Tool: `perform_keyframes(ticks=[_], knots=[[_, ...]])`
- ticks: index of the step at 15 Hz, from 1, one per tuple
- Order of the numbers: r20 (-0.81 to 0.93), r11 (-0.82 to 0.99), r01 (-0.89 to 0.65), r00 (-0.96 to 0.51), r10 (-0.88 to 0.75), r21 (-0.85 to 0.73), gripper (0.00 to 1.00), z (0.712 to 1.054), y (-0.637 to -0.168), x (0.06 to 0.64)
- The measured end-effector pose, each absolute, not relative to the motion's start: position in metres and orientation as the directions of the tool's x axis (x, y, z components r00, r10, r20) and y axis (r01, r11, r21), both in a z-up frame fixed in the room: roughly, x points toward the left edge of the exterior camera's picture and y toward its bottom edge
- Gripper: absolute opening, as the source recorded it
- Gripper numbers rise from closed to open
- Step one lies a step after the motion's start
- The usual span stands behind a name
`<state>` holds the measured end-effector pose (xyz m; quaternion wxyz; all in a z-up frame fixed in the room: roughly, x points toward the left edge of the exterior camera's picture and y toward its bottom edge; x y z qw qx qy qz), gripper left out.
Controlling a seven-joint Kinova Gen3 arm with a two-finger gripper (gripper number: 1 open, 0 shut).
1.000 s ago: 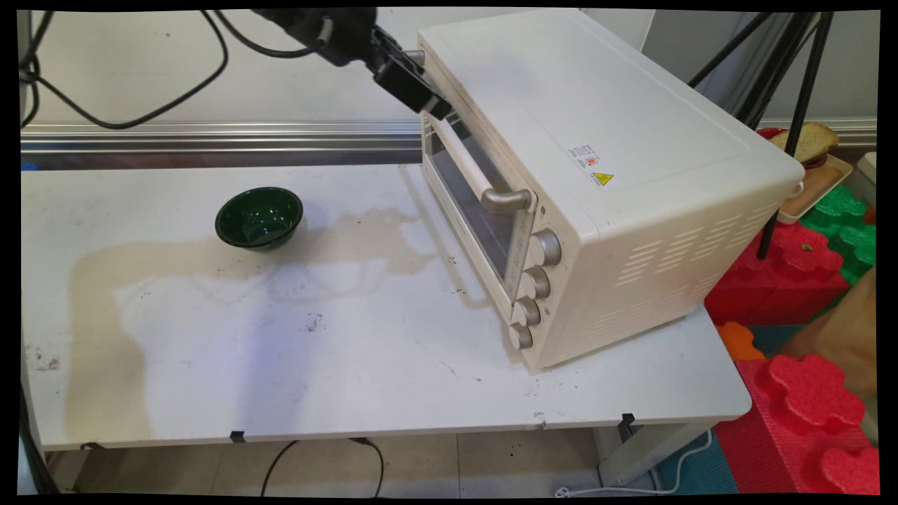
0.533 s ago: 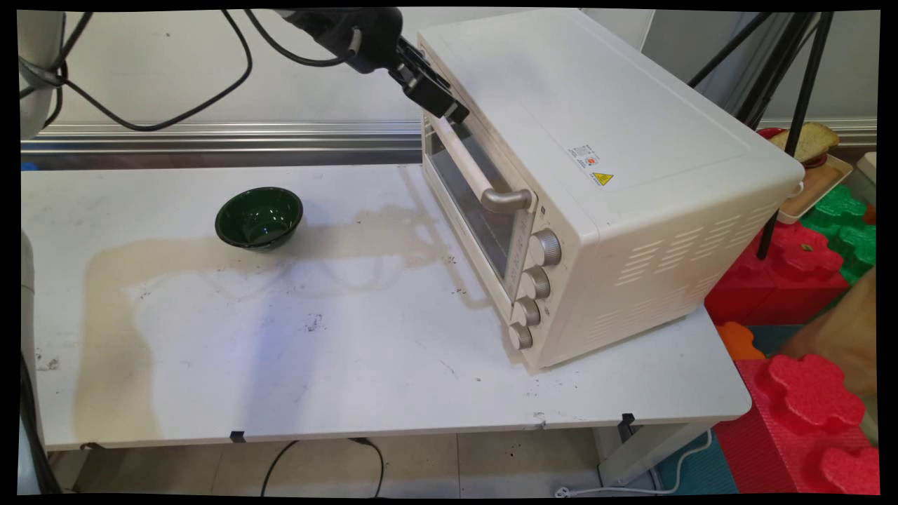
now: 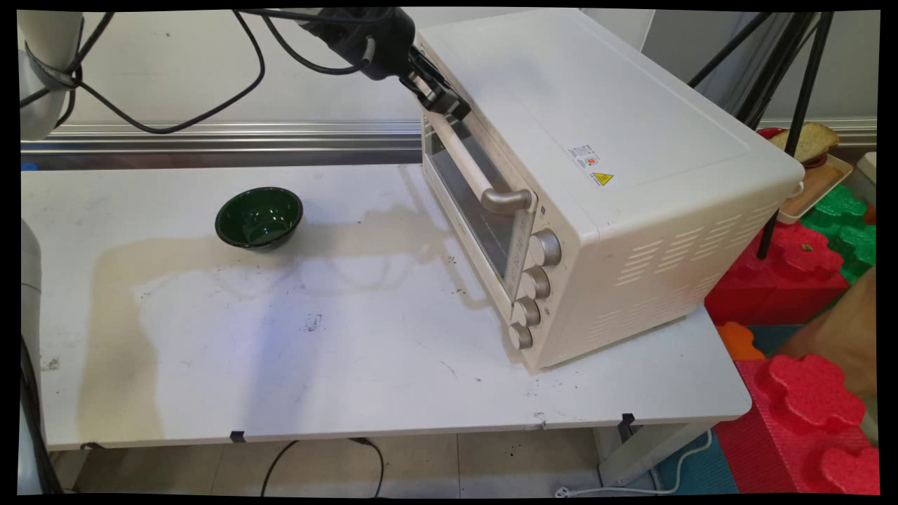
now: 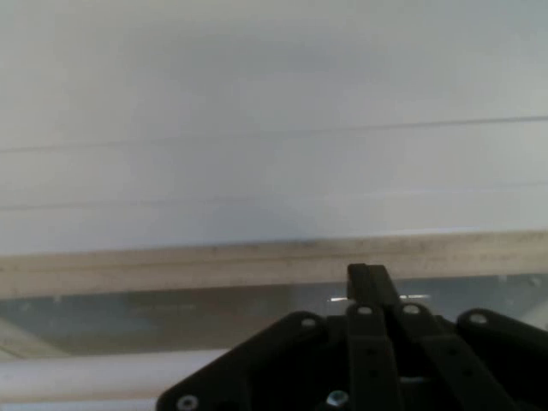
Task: Open the oven
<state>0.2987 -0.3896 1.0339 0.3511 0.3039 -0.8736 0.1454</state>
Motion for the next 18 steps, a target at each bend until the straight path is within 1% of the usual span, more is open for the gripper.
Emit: perform_keyframes(ticks=[10, 18], knots=[[0.682, 0.782, -0.621, -0.595, -0.426, -0.053, 0.0, 1.021, -0.396, 0.295], [0.673, 0.79, -0.608, -0.617, -0.408, -0.078, 0.0, 1.008, -0.387, 0.309]])
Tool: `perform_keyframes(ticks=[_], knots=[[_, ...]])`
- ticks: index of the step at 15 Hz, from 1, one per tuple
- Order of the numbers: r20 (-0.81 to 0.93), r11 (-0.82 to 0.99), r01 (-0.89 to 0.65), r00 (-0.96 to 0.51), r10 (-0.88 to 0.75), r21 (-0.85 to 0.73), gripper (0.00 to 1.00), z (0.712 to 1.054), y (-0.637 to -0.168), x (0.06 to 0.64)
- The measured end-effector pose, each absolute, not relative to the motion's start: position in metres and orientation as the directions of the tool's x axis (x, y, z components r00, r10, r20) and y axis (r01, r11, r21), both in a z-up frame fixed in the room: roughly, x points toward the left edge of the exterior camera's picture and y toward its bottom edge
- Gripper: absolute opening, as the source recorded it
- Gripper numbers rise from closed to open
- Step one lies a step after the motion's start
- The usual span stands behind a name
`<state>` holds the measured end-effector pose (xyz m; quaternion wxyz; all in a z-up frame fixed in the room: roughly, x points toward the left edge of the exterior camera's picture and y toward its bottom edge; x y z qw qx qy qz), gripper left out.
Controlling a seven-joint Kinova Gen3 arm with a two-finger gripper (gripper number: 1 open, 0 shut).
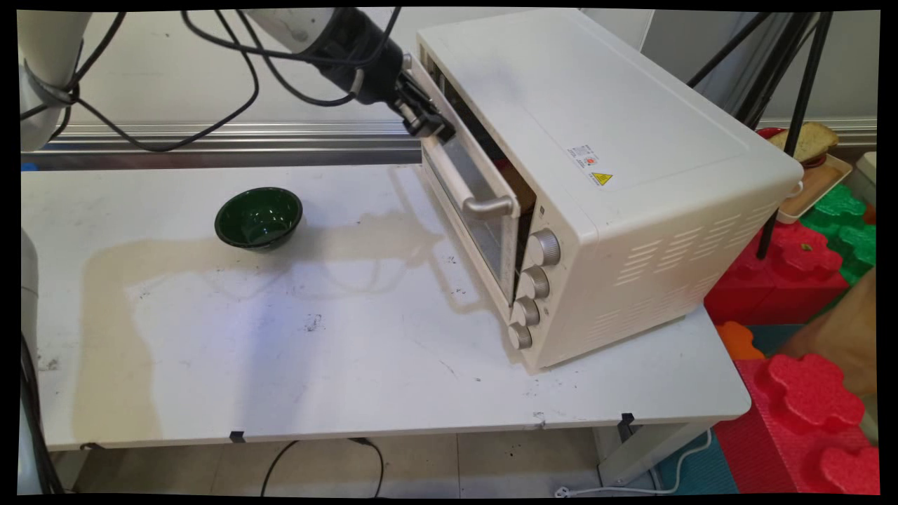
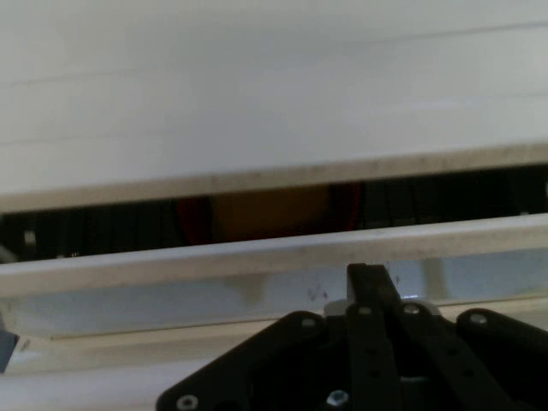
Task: Open the oven
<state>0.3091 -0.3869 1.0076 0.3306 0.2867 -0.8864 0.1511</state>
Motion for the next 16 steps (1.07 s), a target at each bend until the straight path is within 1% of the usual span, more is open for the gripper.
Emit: perform_keyframes(ticks=[7, 16], knots=[[0.668, 0.794, -0.603, -0.624, -0.406, -0.08, 0.0, 0.996, -0.366, 0.328], [0.646, 0.796, -0.601, -0.637, -0.42, -0.075, 0.0, 0.974, -0.329, 0.357]])
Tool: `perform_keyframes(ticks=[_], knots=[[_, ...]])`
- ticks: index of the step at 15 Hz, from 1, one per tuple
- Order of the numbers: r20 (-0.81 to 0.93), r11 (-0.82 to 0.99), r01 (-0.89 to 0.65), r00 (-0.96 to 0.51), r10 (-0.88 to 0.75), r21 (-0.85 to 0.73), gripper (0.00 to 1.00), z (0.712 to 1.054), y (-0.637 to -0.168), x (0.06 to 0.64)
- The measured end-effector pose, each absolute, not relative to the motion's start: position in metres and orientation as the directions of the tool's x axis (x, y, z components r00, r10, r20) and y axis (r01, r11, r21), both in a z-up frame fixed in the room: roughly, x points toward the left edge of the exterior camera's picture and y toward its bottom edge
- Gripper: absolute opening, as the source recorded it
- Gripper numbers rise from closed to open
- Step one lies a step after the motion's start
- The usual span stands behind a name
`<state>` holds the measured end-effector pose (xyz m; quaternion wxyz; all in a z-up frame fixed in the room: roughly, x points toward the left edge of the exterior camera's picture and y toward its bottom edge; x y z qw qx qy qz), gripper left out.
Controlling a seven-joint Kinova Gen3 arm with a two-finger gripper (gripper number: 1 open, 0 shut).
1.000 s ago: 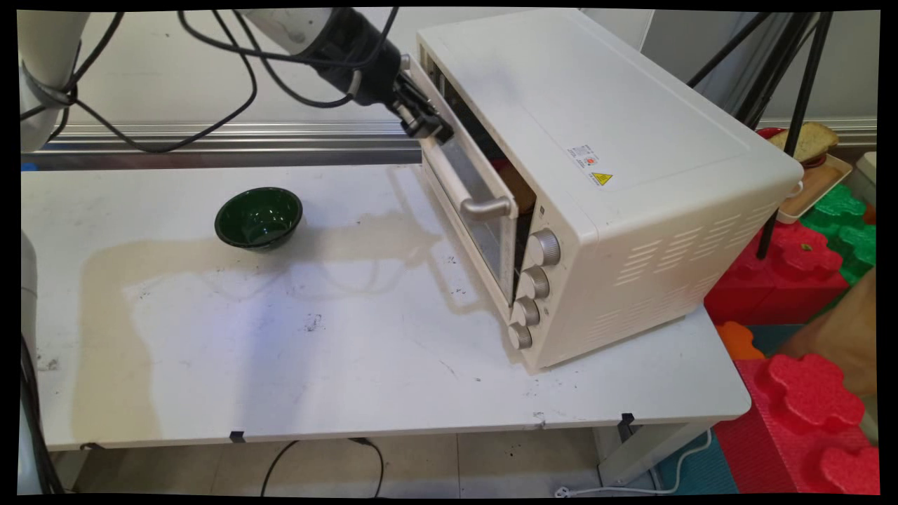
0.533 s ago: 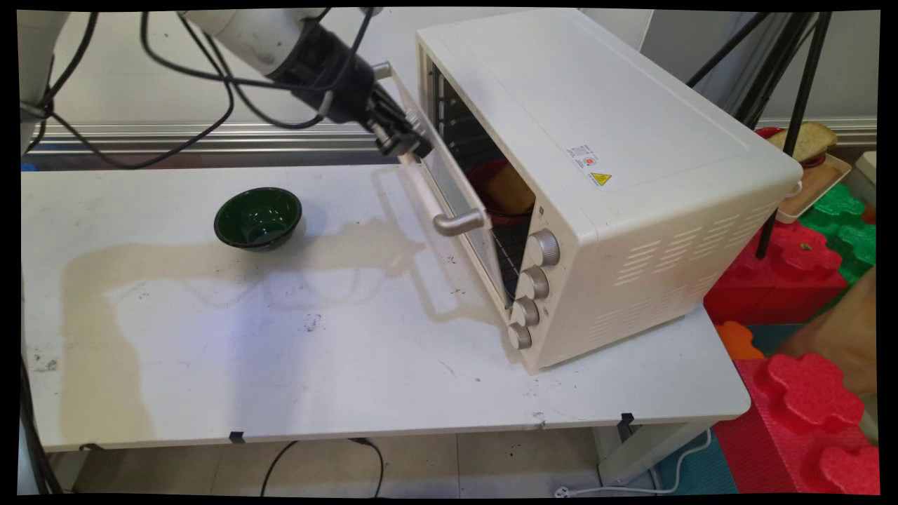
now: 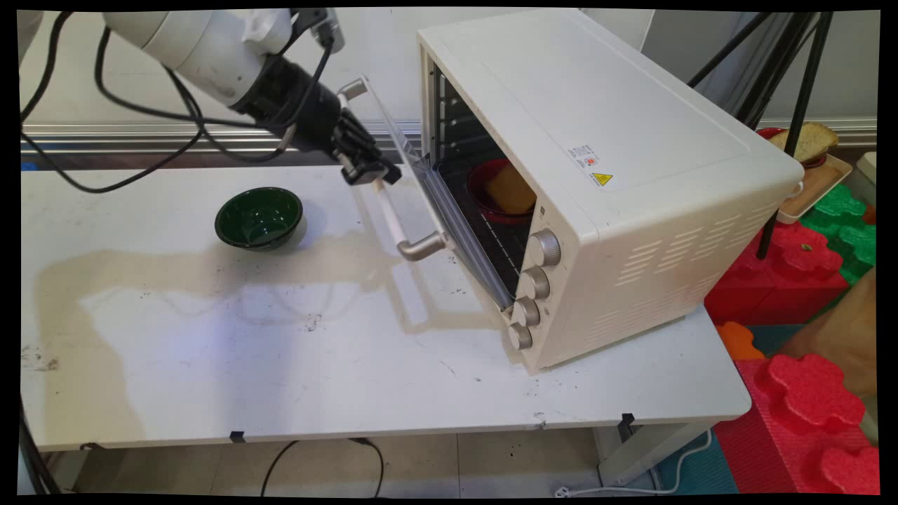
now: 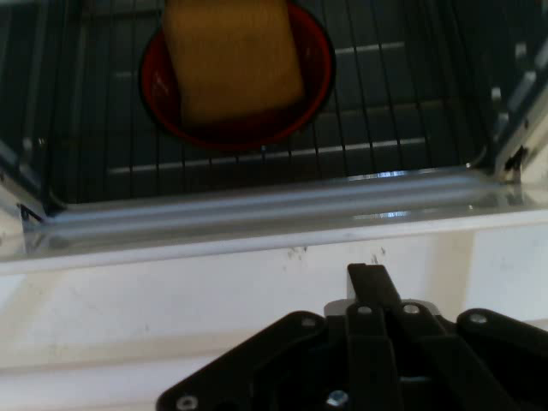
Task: Open the oven
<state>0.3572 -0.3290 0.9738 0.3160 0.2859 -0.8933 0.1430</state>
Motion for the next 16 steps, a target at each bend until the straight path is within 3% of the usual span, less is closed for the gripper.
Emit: perform_keyframes(ticks=[16], knots=[[0.575, 0.803, -0.595, -0.673, -0.465, -0.047, 0.0, 0.915, -0.293, 0.385]])
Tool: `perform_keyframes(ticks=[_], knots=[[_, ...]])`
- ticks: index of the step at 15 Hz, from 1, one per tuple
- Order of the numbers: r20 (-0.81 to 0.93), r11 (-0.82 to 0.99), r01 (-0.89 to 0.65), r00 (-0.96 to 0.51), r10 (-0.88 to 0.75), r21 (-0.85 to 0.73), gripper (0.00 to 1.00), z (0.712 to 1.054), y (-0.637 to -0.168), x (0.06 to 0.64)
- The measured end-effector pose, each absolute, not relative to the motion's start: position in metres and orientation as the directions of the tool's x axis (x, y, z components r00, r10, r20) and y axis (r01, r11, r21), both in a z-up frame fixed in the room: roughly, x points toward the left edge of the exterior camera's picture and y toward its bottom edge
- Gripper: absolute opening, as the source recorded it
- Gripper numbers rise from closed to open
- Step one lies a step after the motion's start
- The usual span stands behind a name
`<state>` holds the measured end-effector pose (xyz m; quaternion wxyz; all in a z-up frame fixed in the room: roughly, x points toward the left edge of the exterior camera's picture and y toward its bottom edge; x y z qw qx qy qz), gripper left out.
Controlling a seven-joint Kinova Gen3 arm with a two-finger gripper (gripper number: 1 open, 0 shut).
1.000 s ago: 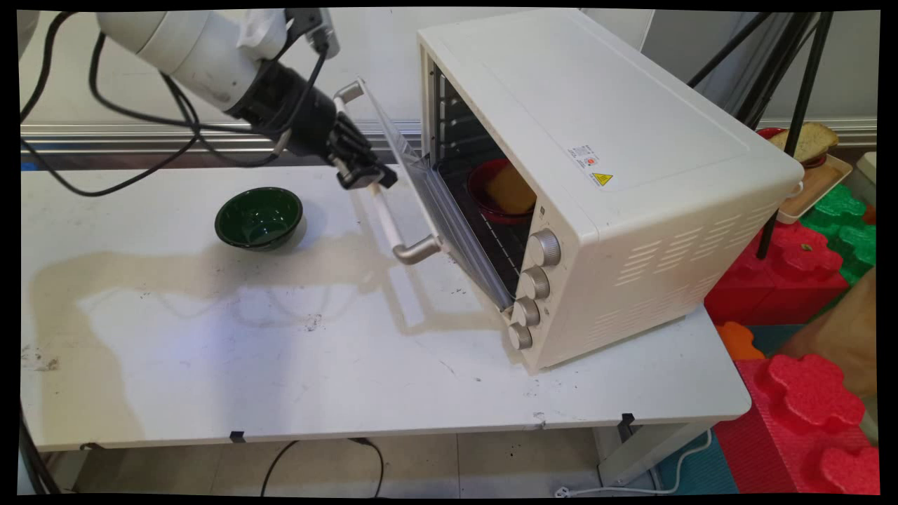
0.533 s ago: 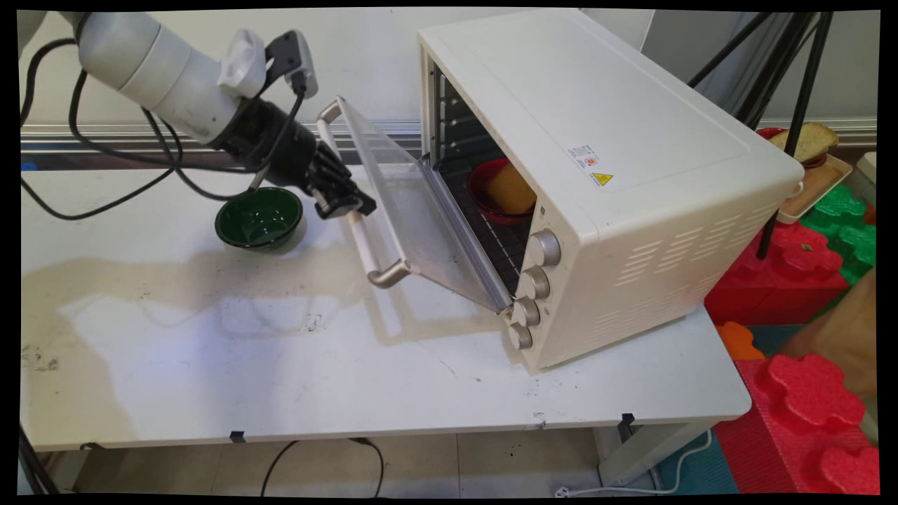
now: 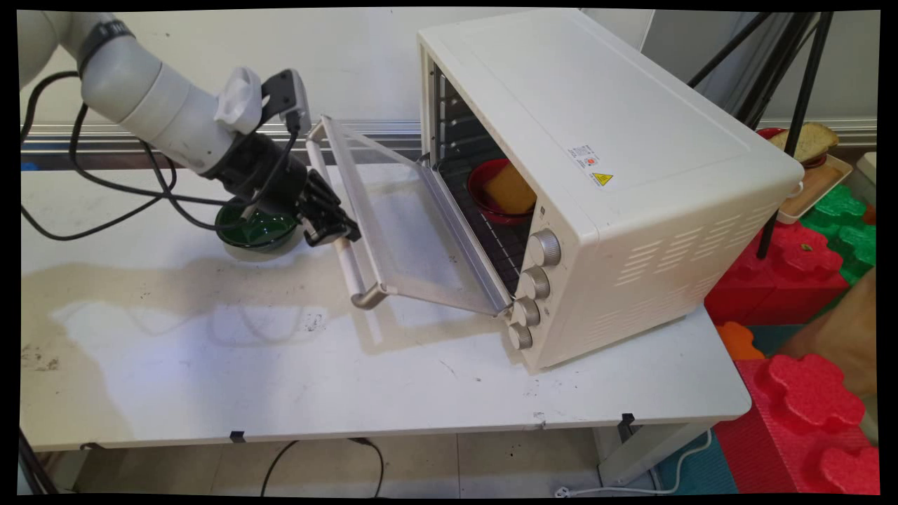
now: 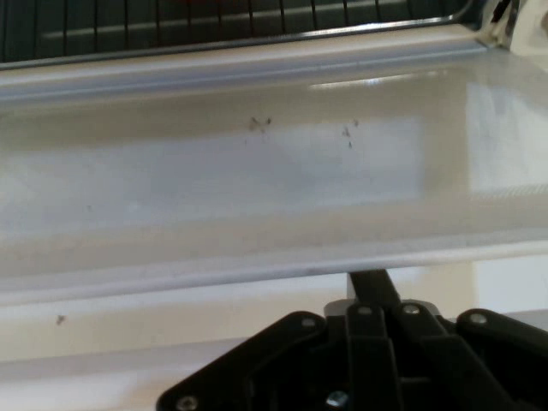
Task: Open the oven
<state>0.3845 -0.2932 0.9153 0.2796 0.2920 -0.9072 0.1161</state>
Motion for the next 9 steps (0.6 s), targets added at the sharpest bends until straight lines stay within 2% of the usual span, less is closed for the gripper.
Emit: perform_keyframes(ticks=[9], knots=[[0.532, 0.816, -0.577, -0.703, -0.473, -0.037, 0.0, 0.885, -0.286, 0.395]])
